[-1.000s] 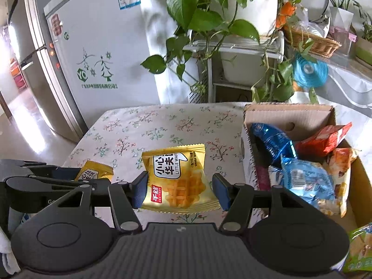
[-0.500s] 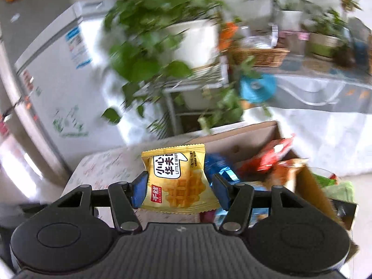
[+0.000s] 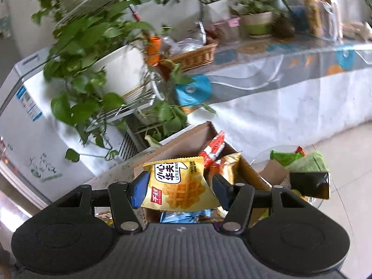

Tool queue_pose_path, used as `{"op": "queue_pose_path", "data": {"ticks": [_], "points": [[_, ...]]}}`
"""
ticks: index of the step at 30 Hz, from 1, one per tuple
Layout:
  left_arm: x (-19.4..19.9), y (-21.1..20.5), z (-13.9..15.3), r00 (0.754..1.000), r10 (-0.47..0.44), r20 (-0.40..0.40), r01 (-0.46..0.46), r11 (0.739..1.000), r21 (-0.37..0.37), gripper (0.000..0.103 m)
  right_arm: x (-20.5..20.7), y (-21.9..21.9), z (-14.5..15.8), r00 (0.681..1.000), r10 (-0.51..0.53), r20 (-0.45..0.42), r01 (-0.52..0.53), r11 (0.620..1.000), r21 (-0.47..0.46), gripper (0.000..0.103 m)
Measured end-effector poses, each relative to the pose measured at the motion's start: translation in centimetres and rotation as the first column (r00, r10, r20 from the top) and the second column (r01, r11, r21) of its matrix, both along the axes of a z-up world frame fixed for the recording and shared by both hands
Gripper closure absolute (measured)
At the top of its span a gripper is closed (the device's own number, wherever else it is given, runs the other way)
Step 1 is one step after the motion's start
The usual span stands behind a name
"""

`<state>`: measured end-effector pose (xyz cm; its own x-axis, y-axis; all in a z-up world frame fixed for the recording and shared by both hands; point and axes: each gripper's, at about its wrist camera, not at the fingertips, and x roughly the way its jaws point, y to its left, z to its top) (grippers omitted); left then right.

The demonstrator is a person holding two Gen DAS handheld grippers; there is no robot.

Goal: Organize snacks
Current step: 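Carry the large yellow bag with the left gripper toward the box, then open the left gripper to drop the yellow bag into the box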

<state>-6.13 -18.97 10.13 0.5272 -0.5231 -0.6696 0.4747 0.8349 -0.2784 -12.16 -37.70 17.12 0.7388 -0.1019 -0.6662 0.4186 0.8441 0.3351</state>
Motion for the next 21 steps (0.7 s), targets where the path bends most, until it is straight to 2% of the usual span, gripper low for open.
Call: {"op": "queue_pose_path", "data": {"ticks": [9, 10, 11, 14, 17, 21], "points": [[-0.4, -4.6, -1.3, 0.999, -0.038, -0.033, 0.038, 0.999, 0.005, 0.052, -0.3, -1.4, -0.9, 0.997, -0.075, -0.019, 0.076, 0.996, 0.054, 0.036], [-0.4, -4.9, -1.4, 0.999, -0.038, -0.036, 0.038, 0.999, 0.006, 0.049, -0.3, -1.5, -0.9, 0.996, -0.087, -0.015, 0.088, 0.995, 0.055, 0.033], [-0.4, -5.3, -1.4, 0.999, -0.033, -0.043, 0.033, 0.999, 0.014, 0.039, -0.4, -1.6, -0.8, 0.995, -0.095, -0.01, 0.095, 0.994, 0.059, 0.028], [-1.0, -5.7, -1.0, 1.0, -0.021, -0.018, 0.021, 1.0, 0.021, 0.024, -0.7, -1.9, -0.5, 0.993, -0.115, -0.001, 0.115, 0.991, 0.07, 0.018], [-1.5, -6.0, -0.6, 1.0, -0.013, 0.004, 0.013, 0.998, 0.062, 0.012, -1.0, -2.0, 0.0, 0.993, -0.121, 0.01, 0.121, 0.991, 0.059, 0.016], [-1.6, -5.5, -0.3, 0.999, 0.027, -0.022, -0.024, 0.995, 0.098, 0.011, -1.1, -1.7, 0.5, 0.992, -0.129, 0.008, 0.129, 0.992, 0.004, 0.006]]}}
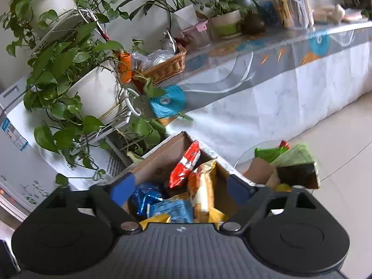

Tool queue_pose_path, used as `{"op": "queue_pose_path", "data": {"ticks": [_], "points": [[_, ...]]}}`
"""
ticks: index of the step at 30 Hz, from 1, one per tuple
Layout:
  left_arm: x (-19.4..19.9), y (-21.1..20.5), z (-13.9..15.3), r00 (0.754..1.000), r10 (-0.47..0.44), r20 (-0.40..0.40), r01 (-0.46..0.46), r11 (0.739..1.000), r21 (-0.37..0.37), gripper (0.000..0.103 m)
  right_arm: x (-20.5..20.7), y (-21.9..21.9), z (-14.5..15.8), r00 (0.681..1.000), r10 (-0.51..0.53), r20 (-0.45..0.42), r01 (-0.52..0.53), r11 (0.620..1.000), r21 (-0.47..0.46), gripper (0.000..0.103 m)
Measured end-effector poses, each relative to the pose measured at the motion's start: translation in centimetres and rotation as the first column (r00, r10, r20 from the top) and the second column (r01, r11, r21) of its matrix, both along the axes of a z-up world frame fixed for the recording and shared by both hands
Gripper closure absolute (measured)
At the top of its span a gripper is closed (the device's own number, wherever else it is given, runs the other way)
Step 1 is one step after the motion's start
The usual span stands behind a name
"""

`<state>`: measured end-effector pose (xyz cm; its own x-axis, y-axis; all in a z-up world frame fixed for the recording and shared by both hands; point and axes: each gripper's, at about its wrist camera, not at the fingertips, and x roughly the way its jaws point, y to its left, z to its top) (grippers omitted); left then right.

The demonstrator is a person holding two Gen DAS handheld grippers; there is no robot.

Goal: Organize snacks
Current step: 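Open the left gripper to drop the yellow bag into the box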

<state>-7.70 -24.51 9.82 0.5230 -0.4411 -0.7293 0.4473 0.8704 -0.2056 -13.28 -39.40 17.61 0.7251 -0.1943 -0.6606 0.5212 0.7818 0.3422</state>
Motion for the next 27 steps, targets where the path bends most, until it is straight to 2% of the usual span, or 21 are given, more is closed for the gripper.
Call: {"op": "queue_pose_path", "data": {"ticks": [5, 10, 17, 27], "points": [[0.0, 0.7, 0.0, 0.999, 0.047, -0.026, -0.046, 0.998, 0.048, 0.008, 0.2, 0.2, 0.0, 0.998, -0.011, -0.067, 0.007, 0.998, -0.056, 0.0], [0.0, 1.0, 0.0, 0.996, 0.085, -0.032, -0.082, 0.992, 0.1, 0.007, 0.3, 0.5, -0.1, 0.993, -0.01, -0.12, -0.005, 0.993, -0.119, 0.0], [0.3, 1.6, 0.3, 0.992, 0.124, -0.038, -0.118, 0.983, 0.139, 0.005, 0.8, 1.9, -0.2, 0.976, 0.041, -0.214, -0.099, 0.959, -0.265, 0.0], [1.0, 2.2, 0.1, 0.982, 0.181, -0.06, -0.168, 0.969, 0.183, 0.004, 1.0, 1.8, -0.7, 0.962, 0.06, -0.267, -0.129, 0.96, -0.249, 0.0]]}}
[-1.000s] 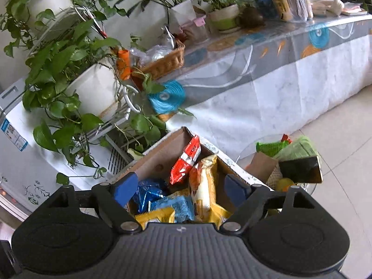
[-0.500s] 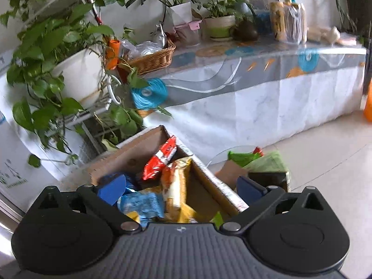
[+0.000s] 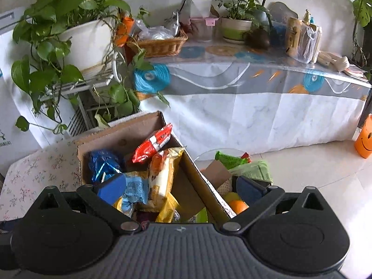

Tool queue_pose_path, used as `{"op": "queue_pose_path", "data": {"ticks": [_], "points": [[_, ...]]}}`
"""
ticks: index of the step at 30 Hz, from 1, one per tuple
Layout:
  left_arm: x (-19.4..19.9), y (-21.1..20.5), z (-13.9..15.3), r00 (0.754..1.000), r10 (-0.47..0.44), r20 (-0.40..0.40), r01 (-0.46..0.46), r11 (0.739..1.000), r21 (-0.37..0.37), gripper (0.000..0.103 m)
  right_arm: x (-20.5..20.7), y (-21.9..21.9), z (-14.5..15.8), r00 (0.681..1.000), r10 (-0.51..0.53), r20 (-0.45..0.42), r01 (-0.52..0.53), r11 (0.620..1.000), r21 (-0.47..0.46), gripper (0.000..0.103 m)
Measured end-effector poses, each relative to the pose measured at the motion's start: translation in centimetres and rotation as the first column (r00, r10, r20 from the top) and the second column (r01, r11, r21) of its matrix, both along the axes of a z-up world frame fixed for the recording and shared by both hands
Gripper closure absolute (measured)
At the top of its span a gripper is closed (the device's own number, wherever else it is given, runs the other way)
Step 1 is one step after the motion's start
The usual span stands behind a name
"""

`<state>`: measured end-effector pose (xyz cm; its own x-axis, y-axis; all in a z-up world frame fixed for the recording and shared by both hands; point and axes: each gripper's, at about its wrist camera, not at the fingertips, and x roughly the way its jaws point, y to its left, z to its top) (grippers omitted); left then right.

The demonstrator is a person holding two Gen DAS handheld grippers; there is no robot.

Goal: Organize snacks

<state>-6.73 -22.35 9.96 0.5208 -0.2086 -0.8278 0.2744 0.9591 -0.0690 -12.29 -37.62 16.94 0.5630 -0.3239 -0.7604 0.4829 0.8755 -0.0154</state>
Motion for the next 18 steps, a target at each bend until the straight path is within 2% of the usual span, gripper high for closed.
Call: {"op": "queue_pose_path", "data": {"ticks": [6, 18], "points": [[0.4, 0.1, 0.4, 1.0, 0.022, 0.003, -0.022, 1.0, 0.013, 0.004, 0.5, 0.5, -0.6, 0.998, 0.035, -0.044, -0.035, 0.999, -0.002, 0.0], [1.2, 0.1, 0.8, 0.999, 0.032, 0.023, -0.032, 0.999, 0.043, 0.004, 1.0, 0.5, -1.1, 0.996, 0.03, -0.083, -0.032, 0.999, -0.026, 0.0]]}}
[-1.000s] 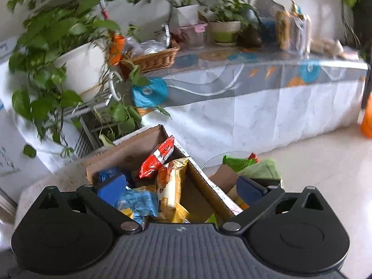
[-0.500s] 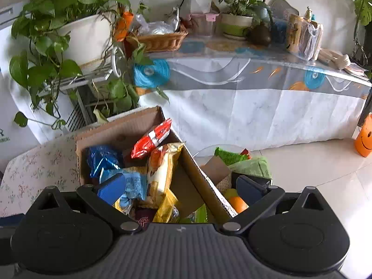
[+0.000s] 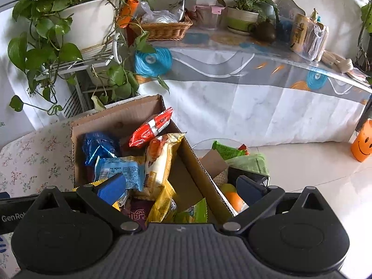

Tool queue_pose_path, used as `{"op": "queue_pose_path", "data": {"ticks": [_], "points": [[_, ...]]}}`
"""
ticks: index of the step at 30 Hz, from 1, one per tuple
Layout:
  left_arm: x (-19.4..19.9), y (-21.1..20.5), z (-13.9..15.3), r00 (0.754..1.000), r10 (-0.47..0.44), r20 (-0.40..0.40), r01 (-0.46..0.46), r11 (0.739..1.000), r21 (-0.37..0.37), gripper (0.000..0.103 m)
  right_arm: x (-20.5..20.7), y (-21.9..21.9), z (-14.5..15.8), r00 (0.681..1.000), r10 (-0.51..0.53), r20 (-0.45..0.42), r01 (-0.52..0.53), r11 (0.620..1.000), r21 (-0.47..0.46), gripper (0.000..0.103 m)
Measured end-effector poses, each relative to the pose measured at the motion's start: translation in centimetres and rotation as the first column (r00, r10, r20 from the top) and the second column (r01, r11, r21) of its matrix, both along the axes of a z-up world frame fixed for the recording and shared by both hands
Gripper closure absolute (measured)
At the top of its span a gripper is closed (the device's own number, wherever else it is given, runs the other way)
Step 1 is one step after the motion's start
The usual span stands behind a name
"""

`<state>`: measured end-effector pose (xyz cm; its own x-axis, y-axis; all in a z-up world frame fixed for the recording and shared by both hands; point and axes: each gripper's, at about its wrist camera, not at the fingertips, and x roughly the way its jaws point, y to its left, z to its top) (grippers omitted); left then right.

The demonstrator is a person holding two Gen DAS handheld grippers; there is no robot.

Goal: Organize snacks

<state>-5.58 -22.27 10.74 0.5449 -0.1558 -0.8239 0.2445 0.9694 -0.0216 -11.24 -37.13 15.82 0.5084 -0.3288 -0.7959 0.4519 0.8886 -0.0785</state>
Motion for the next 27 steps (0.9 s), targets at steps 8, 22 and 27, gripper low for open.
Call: {"op": "queue_pose_path", "data": {"ticks": [8, 22, 27], "points": [[0.1, -0.6, 0.0, 1.0, -0.015, 0.009, 0.015, 0.998, 0.054, 0.004, 0.2, 0.2, -0.2, 1.0, 0.01, -0.019, -0.01, 1.0, 0.0, 0.0], [0.5, -1.2, -0.1, 0.999, -0.053, 0.009, 0.052, 0.994, 0.095, 0.004, 0.3, 0.0, -0.3, 1.0, -0.003, -0.024, 0.003, 1.0, 0.004, 0.0], [0.5, -1.2, -0.2, 0.998, -0.058, 0.006, 0.057, 0.993, 0.099, 0.004, 0.3, 0.1, -0.3, 1.0, -0.003, -0.025, 0.004, 1.0, 0.003, 0.0]]}}
